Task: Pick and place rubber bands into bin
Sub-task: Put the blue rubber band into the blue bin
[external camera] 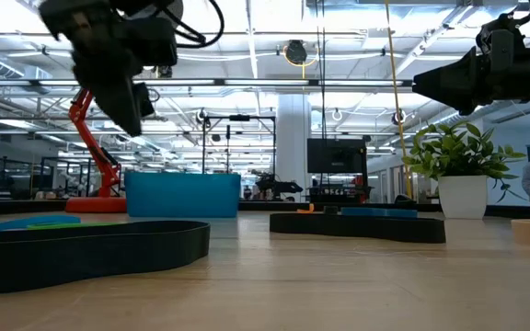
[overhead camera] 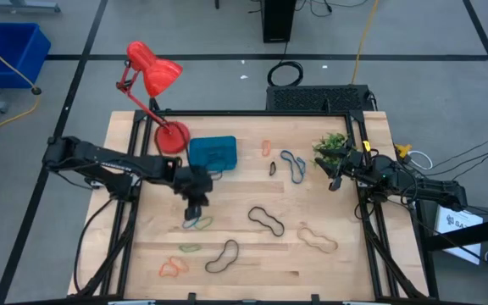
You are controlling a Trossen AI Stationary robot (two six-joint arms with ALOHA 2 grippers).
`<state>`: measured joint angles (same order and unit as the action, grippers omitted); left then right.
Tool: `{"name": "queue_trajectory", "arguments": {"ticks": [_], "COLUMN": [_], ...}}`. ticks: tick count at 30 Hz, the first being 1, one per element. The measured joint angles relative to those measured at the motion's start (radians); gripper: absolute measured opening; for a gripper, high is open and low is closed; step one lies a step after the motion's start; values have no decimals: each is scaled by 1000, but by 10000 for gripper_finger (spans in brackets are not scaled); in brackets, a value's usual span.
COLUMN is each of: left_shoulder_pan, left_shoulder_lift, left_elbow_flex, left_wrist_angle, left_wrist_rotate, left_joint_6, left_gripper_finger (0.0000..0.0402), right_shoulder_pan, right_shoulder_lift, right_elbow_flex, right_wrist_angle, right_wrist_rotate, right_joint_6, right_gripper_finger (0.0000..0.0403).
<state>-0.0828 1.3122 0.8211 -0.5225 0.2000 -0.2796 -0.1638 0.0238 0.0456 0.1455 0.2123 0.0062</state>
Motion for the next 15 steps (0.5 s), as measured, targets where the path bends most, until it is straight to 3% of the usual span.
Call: {"name": "queue_trajectory", "arguments": {"ticks": [6,11,15], "left_shoulder_pan": [-122,-213,-244], "left_shoulder_lift": [5,5,5], "left_elbow_flex": [0,0,0], "left_wrist_angle": [-42,-85,-120], "left_wrist_rotate": [-46,-198,-252], "left_joint_6": [-26,89,111], "left_gripper_finger": [63,63,63], "right_shoulder_pan": [0,0,0], "right_shoulder_lift": [0,0,0], "right_elbow_flex": [0,0,0], "right_wrist_angle": [0,0,0], "right_wrist_rotate": [0,0,0], "right_joint_6": [0,0,0], "right_gripper_finger": [169,169,169]}}
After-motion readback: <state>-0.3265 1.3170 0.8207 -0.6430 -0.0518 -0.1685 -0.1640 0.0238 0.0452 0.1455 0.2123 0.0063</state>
